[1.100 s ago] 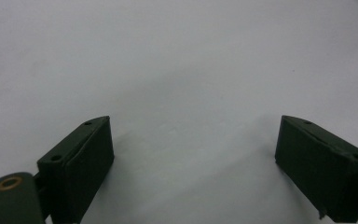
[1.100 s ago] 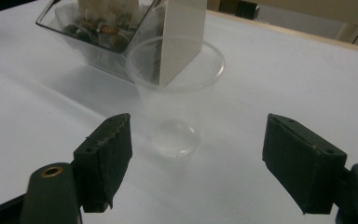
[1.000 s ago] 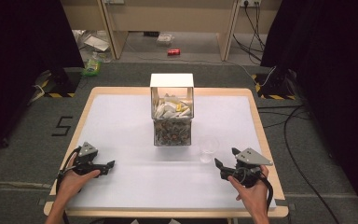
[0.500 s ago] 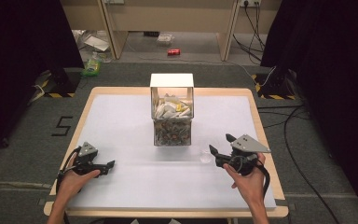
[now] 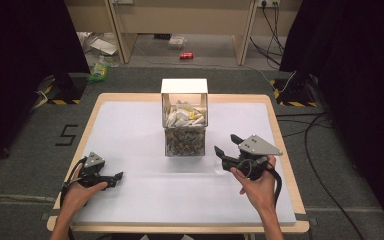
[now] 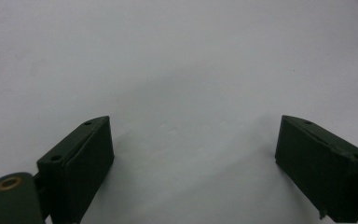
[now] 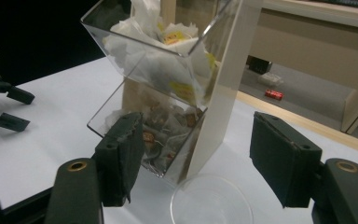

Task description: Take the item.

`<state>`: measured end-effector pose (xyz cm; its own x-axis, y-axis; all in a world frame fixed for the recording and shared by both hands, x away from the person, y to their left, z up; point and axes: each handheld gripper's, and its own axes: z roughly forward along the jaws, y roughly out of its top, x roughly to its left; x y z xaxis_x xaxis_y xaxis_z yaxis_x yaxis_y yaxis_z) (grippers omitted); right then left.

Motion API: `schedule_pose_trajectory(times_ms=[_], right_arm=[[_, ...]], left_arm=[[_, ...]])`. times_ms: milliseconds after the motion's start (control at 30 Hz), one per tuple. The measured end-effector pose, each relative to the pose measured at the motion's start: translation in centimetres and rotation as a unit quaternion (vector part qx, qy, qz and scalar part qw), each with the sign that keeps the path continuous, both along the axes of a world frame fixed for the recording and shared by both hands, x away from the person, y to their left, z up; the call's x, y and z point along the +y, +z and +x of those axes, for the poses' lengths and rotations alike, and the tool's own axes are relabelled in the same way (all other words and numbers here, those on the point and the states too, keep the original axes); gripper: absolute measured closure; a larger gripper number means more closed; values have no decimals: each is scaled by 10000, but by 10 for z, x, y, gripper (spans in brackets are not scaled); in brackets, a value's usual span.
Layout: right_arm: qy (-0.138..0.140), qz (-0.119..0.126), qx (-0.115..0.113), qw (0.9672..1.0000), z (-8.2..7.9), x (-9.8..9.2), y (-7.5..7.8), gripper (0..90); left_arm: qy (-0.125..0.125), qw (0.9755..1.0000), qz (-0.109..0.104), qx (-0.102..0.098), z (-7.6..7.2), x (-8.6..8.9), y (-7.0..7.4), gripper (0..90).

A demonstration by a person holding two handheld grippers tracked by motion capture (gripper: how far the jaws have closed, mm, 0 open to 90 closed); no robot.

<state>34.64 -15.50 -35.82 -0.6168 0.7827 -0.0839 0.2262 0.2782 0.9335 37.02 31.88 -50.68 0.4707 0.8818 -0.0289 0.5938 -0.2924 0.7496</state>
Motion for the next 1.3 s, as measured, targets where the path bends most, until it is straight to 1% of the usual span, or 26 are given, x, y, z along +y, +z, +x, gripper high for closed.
schedule_pose_trajectory(times_ms=[67, 300, 367, 400, 700, 1067, 1300], right_arm=[[6, 24, -4, 10000, 0, 1, 1, 375], [71, 106, -145, 9998, 5, 9, 10, 403], [89, 108, -155, 9998, 6, 10, 11, 410], [156, 102, -203, 9996, 7, 12, 13, 436], [338, 154, -314, 9988, 12, 23, 21, 477], [446, 197, -382, 9981, 20, 35, 27, 494], [516, 138, -393, 9978, 30, 45, 26, 505]], left_arm=[[2, 10000, 0, -2, 0, 0, 0, 105], [1, 10000, 0, -1, 0, 0, 0, 105], [1, 10000, 0, 1, 0, 0, 0, 106], [-1, 10000, 1, 1, 0, 0, 0, 105], [2, 10000, 0, 0, 0, 0, 0, 105], [0, 10000, 3, 0, 0, 0, 0, 105], [2, 10000, 3, 0, 0, 0, 0, 105]])
